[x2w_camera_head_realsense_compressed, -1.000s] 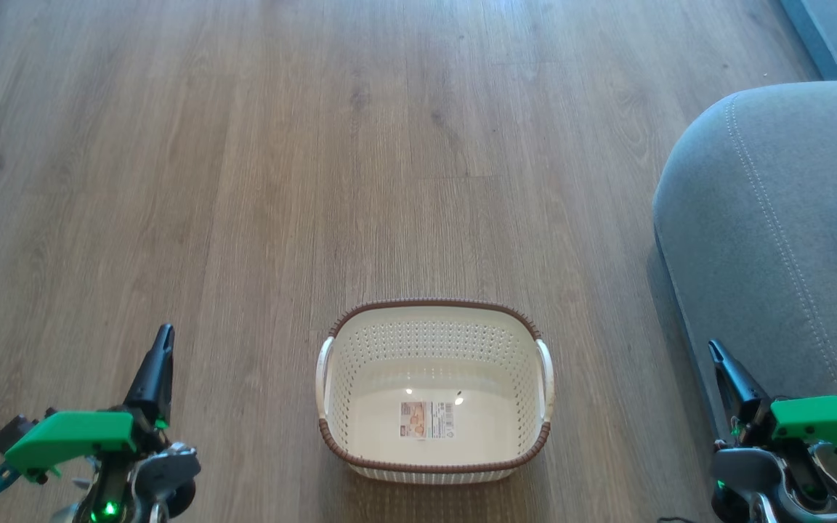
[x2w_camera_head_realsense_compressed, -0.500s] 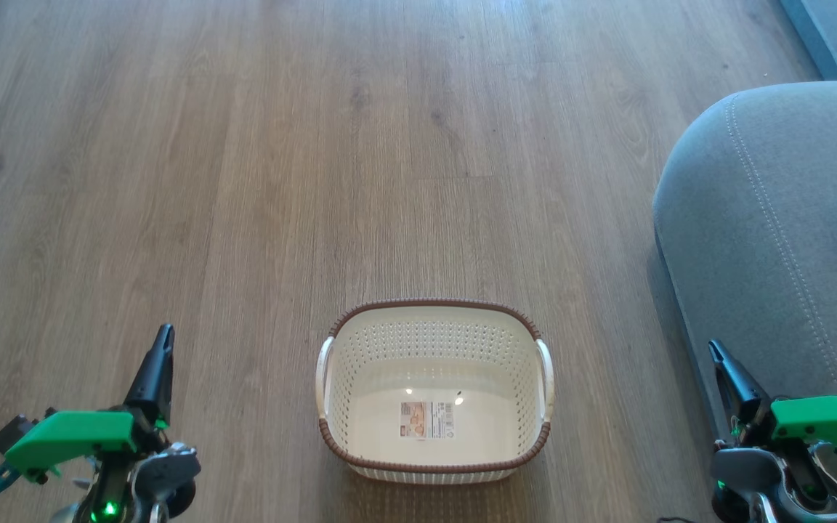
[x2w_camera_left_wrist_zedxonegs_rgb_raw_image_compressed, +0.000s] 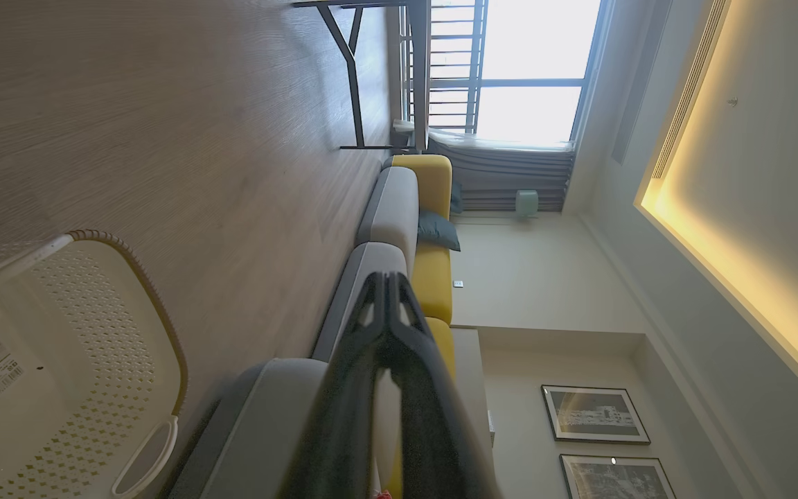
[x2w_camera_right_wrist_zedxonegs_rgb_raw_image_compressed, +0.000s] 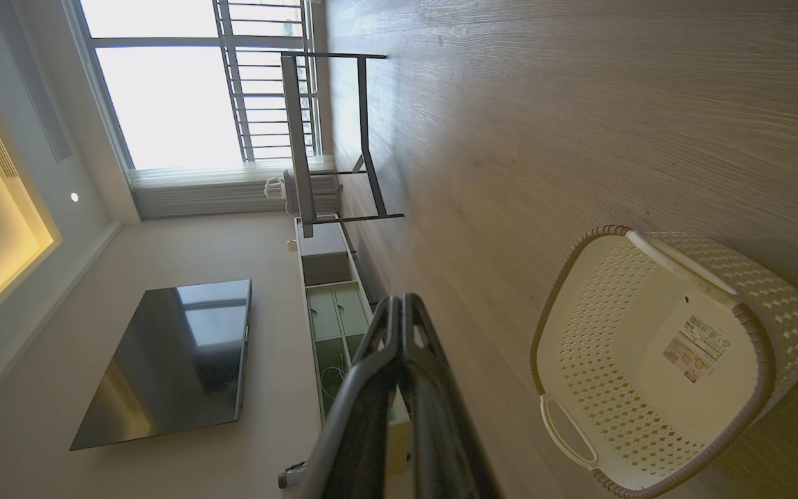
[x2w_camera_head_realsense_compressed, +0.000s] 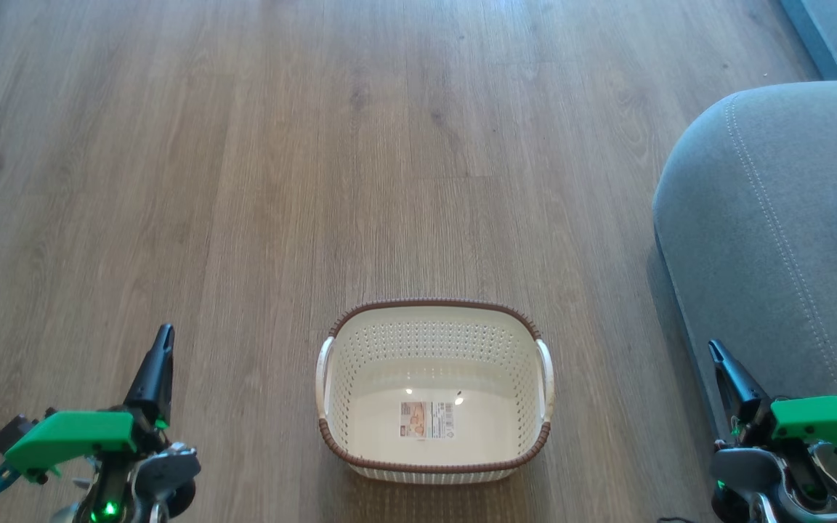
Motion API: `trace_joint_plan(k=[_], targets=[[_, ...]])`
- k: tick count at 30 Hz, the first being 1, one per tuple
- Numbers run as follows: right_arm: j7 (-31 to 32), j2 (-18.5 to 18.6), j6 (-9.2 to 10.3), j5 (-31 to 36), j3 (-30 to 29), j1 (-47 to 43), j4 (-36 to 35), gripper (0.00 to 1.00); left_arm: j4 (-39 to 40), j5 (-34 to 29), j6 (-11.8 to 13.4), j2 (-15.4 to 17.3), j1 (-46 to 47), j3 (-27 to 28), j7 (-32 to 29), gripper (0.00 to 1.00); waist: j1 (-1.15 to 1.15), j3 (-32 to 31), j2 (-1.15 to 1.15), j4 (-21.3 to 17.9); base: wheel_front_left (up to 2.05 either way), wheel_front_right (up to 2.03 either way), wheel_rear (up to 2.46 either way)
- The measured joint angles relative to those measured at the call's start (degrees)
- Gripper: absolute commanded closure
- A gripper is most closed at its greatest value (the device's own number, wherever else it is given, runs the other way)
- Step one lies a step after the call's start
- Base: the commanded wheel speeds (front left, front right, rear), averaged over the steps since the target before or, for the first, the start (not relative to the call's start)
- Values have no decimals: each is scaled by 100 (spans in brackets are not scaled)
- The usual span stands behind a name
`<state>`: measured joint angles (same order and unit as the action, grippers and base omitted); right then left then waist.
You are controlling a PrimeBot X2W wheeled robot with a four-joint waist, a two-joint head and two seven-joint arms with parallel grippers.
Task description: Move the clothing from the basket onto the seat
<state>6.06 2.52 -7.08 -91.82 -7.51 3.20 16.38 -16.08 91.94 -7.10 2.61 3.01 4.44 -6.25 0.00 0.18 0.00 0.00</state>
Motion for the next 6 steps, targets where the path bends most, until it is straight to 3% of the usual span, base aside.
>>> trace_joint_plan(k=[6], targets=[[0,0,0,0,0,0,0,100,0,0,0,0,0,0,0,100,0,0,0,0,0,0,0]])
